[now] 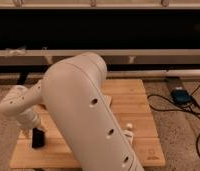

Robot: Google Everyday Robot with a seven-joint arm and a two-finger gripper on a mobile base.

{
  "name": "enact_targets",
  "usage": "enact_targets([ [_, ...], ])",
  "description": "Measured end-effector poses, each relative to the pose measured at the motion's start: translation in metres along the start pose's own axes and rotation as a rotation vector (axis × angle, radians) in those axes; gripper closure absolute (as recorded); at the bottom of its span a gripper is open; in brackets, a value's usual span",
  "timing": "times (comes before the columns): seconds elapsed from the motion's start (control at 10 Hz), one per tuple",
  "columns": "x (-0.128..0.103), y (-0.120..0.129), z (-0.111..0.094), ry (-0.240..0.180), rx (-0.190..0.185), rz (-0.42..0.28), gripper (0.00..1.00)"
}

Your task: Place the eraser on the white sponge

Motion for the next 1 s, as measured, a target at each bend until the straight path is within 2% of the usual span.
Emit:
enact_targets([
  [0.1, -0.007, 0.004, 0.007, 0.012, -0.01, -0.007, 0.35],
  [0.4, -0.019, 0.005, 0.019, 0.037, -0.009, -0.013, 0.35],
  [1.0, -0.025, -0.005, 0.04, 0.076, -0.007, -0.005, 0.35],
])
